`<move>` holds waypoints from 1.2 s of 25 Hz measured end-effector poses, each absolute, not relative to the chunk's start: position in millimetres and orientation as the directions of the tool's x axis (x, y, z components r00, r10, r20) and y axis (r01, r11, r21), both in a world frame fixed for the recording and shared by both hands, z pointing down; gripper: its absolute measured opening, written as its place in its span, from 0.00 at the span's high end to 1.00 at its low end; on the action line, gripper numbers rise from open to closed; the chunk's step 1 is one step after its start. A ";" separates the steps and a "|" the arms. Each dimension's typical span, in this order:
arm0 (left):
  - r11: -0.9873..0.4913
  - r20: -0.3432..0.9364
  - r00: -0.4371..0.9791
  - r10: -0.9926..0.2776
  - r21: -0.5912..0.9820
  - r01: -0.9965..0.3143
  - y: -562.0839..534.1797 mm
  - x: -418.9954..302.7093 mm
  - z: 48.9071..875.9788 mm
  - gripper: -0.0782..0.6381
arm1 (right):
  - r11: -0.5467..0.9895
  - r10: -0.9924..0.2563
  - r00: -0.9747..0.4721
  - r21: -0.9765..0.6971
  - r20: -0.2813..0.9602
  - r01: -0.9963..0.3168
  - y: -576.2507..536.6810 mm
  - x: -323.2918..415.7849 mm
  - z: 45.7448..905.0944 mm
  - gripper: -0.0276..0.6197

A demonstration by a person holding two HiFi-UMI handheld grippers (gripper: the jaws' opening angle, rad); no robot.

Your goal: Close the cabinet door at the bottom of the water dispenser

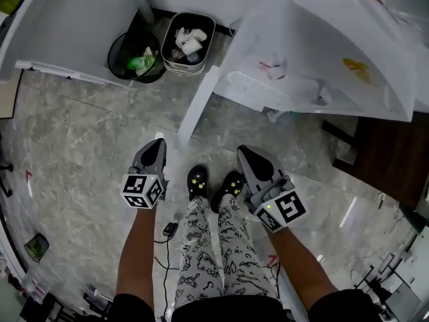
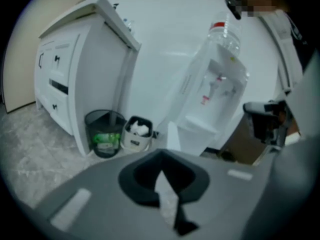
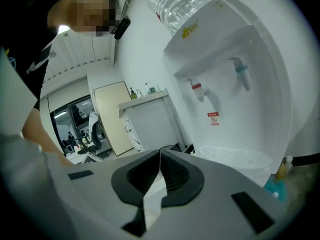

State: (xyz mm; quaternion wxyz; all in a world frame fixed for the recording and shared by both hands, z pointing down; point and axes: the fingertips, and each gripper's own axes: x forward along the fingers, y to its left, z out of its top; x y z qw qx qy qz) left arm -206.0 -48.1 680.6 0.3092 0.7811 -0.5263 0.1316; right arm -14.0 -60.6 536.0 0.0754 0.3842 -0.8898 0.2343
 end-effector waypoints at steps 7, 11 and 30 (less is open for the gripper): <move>-0.386 0.648 0.463 -0.605 0.270 -0.882 -55.9 -200.1 756.7 0.89 | 0.615 -0.615 -0.698 -0.332 0.366 -0.715 -66.6 -12.9 580.1 0.93; -0.493 0.654 0.515 -0.554 0.241 -0.836 -58.5 -178.9 763.8 0.89 | 0.583 -0.633 -0.673 -0.336 0.383 -0.740 -69.0 -1.0 592.7 0.93; -0.599 0.546 0.683 -0.485 0.362 -0.714 -84.2 -19.5 756.9 0.89 | 0.375 -0.764 -0.524 -0.403 0.376 -0.835 -64.0 78.6 596.2 0.93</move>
